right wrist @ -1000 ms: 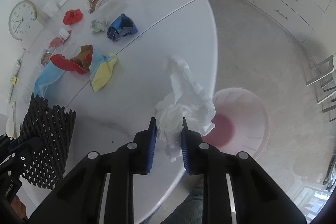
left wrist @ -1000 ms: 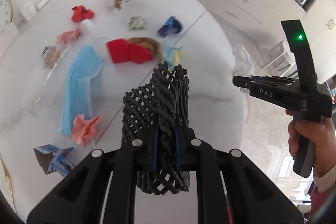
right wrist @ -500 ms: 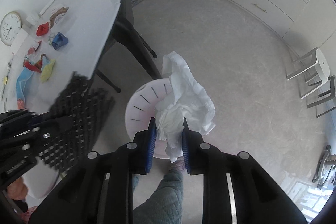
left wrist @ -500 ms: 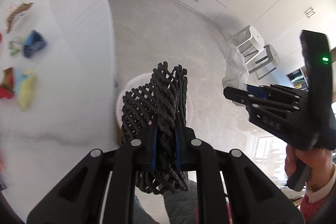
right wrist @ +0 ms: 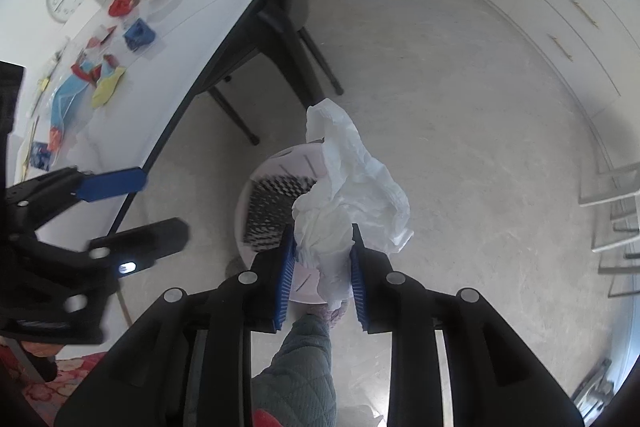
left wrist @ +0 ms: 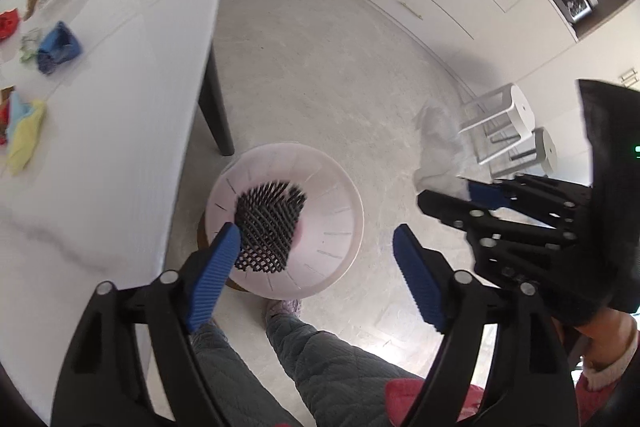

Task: Collect trash
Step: 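Carry the mesh net and tissue to the wastebasket and open both grippers, then grasp the blue face mask with the left gripper while the right gripper grasps the blue wrapper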

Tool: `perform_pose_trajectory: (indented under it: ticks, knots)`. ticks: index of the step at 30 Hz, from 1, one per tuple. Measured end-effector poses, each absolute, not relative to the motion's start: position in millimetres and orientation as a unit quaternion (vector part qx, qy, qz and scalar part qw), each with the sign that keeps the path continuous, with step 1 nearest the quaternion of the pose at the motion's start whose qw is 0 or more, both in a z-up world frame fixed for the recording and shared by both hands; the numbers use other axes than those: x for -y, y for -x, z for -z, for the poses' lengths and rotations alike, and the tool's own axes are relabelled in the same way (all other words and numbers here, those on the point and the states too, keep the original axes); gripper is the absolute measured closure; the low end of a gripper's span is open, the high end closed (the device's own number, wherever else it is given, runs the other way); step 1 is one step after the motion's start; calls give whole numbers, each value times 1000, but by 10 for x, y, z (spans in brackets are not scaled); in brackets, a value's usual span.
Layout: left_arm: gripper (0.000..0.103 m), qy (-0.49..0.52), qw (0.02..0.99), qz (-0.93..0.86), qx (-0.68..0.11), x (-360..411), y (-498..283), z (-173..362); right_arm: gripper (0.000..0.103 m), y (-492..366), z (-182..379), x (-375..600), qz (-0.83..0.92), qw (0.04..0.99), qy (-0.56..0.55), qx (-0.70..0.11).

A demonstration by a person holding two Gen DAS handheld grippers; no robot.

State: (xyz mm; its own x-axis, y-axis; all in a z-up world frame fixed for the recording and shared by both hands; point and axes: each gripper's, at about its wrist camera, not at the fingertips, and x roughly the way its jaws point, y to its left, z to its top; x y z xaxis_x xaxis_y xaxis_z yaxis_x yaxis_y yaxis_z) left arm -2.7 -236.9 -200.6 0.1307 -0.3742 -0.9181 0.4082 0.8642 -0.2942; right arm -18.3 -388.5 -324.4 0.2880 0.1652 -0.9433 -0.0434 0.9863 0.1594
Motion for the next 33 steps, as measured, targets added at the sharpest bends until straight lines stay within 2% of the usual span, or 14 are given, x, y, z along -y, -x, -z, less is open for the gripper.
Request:
perform_pose_trajectory:
  ticks: [3, 4, 6, 7, 8, 9, 11, 18, 26, 33]
  knots:
    - [24, -9, 769, 243, -590, 2173, 44, 1785, 75, 130, 3336, 3795, -92, 794, -43, -599]
    - [23, -8, 776, 236, -585, 2112, 63, 1719, 71, 138, 3359, 3788, -99, 792, -37, -601]
    - [23, -3, 788, 221, -575, 1976, 102, 1573, 51, 117, 3438, 3680, -112, 787, -21, -607]
    - [23, -2, 796, 209, -569, 1896, 136, 1498, 31, 105, 3475, 3623, -115, 785, -14, -609]
    - [22, -1, 802, 198, -564, 1801, 160, 1424, 19, 116, 3498, 3594, -116, 784, -9, -610]
    - [20, 1, 807, 189, -560, 1726, 177, 1376, 16, 117, 3508, 3547, -117, 785, -3, -608]
    - [11, 12, 822, 162, -545, 1503, 251, 1201, 9, 110, 3507, 3464, -123, 788, 3, -604]
    - [10, 32, 849, 82, -521, 506, 206, 904, 6, 25, 3116, 3088, -121, 815, 4, -566]
    - [10, 55, 856, 29, -514, -675, 55, 981, 2, -177, 2424, 2282, -133, 860, 14, -492]
    - [10, 32, 856, 41, -514, -1120, -112, 1073, 2, -318, 2376, 1809, -114, 862, -10, -495]
